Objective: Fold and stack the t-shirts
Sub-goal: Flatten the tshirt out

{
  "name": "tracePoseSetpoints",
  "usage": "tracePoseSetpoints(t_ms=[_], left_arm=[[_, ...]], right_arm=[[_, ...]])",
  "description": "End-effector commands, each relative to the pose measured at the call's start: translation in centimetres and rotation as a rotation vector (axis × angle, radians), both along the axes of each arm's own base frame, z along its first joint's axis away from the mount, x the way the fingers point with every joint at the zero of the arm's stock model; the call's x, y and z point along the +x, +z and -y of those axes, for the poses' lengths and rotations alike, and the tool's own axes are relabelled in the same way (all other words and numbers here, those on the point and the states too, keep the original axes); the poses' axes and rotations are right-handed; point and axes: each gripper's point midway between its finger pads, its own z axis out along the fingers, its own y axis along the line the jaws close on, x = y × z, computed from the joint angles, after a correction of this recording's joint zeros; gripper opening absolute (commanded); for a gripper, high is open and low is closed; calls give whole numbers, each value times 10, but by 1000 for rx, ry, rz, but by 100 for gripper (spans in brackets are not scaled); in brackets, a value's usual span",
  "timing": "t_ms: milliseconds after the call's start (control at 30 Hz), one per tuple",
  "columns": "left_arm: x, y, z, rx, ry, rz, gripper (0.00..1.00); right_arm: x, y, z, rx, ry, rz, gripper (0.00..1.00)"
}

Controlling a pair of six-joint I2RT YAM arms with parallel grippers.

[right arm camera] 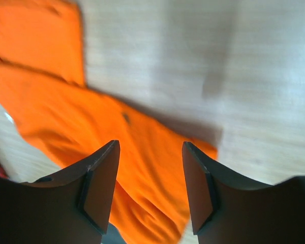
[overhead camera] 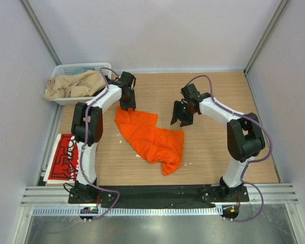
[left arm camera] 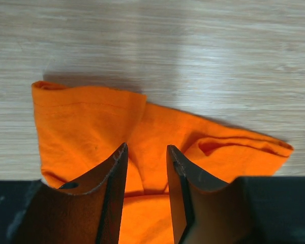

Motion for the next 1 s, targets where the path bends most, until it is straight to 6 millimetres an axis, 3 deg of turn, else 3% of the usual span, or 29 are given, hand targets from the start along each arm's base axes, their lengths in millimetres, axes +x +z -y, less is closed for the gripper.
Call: tracePoseSetpoints(t_ms=[0,100,167,200,233,300,400,600,800,967], left_arm=[[-1,7,-11,59,6,-4,38],[-3,11,-17,87,3,14,41],[-6,10,-21,102,-1,16,42],[-6,8,-23,116,0,16,42],[-8,5,-25,123,-2,8,42],[-9,-2,-27,139,-13,0,42],[-8,-10,-30,155,-12,-3,42],[2,7,-31,152,-6,75,55],[10,1,-33,117,-2,66,55],[13,-3,-35,89,6,66,53]], right_arm=[[57,29,-29,77,-122,135,58],[80,43,-64,158,-189,167,57],[83,34,-93,189,-206,146,53],[89,43,-107,216,-207,162,51],[92,30,-115,202,-214,149,48],[97,38,-142,229,-207,176,47],[104,31,-160,215,-233,207,41],[128,23,-176,230,-290,262,38],[140,5,-185,178,-272,256,38],[136,1,-190,175,-256,250,38]])
